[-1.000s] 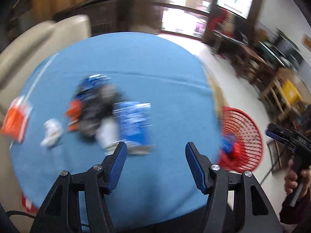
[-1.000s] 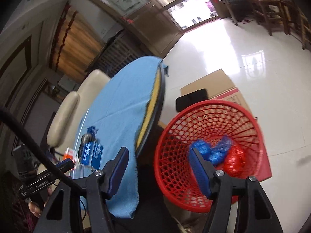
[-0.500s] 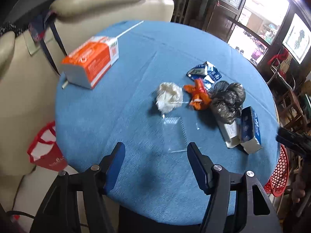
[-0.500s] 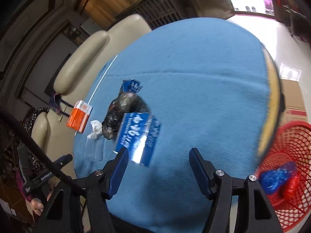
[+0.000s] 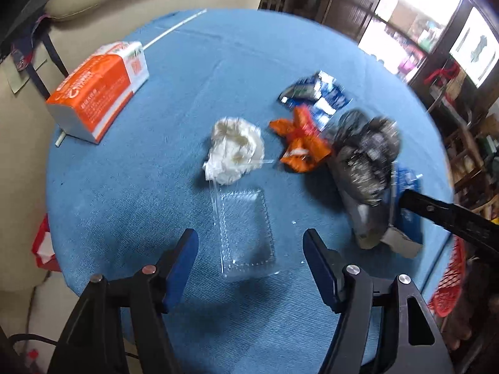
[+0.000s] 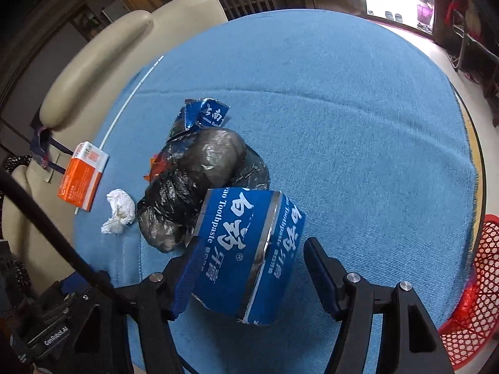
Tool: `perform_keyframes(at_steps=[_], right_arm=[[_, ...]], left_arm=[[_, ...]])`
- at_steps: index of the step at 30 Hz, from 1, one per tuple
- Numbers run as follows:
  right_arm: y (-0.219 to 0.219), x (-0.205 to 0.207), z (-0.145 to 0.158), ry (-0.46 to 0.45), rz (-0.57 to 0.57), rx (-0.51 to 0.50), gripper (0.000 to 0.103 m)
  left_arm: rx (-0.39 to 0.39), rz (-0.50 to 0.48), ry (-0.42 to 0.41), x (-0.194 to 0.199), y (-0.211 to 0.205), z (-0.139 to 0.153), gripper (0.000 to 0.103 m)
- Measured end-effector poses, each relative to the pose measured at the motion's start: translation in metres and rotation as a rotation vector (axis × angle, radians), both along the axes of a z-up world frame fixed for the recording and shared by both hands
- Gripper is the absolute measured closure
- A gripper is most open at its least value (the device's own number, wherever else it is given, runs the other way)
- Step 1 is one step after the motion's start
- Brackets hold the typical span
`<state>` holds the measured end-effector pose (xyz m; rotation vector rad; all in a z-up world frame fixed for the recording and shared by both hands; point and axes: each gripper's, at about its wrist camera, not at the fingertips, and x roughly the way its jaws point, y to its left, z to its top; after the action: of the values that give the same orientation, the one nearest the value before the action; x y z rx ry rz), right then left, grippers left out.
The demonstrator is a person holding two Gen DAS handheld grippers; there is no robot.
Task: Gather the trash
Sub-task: 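Move the right gripper to the blue toothpaste box and grasp it, then grasp the clear plastic tray with the left gripper while the right lifts the box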
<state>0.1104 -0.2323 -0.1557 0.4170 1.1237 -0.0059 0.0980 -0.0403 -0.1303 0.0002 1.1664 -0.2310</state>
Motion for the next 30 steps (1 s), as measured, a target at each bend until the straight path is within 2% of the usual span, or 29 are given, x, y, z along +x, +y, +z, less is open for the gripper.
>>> perform_keyframes(at_steps=[2, 5, 8, 11, 12, 13, 14, 15, 17, 21, 26, 30], right_arm=[[0.004, 0.001, -0.001, 0.022, 0.007, -0.017, 0.03], [0.006, 0.0, 0.003, 0.011, 0.018, 0.007, 0.03], [0.007, 0.004, -0.003, 0.044, 0.028, -0.005, 0.027], [0.002, 0.002, -0.008, 0.017, 0.003, 0.072, 0.025], [0.0, 0.0, -0.009, 0.006, 0.006, 0.087, 0.025], [0.0, -0.001, -0.009, 0.002, 0.011, 0.087, 0.026], [0.0, -0.001, -0.009, 0.0, 0.025, 0.085, 0.028], [0.0, -0.002, -0.009, -0.006, 0.035, 0.085, 0.032], [-0.004, -0.005, -0.007, -0.018, 0.042, 0.101, 0.049], [-0.008, -0.01, -0.008, -0.033, 0.054, 0.13, 0.05], [-0.013, -0.022, -0.005, -0.071, 0.067, 0.159, 0.053], [-0.018, -0.04, 0.005, -0.116, 0.066, 0.121, 0.055]], left_arm=[[-0.026, 0.001, 0.015, -0.001, 0.0, -0.002, 0.032], [-0.017, 0.002, -0.002, -0.003, 0.0, -0.002, 0.032], [-0.028, 0.009, 0.026, 0.0, 0.001, -0.01, 0.032], [-0.046, 0.005, 0.019, 0.0, 0.003, -0.011, 0.032], [-0.049, 0.006, 0.01, -0.001, 0.004, -0.01, 0.032], [-0.057, 0.004, -0.003, -0.002, 0.005, -0.008, 0.039], [-0.066, -0.003, -0.015, -0.003, 0.006, -0.007, 0.046], [-0.069, -0.006, -0.019, -0.003, 0.007, -0.006, 0.046], [-0.076, -0.001, -0.025, -0.003, 0.01, -0.005, 0.047], [-0.098, 0.002, -0.029, -0.007, 0.015, -0.005, 0.048], [-0.086, 0.001, -0.057, -0.018, 0.016, 0.005, 0.048], [-0.074, -0.025, -0.091, -0.032, 0.007, 0.018, 0.048]])
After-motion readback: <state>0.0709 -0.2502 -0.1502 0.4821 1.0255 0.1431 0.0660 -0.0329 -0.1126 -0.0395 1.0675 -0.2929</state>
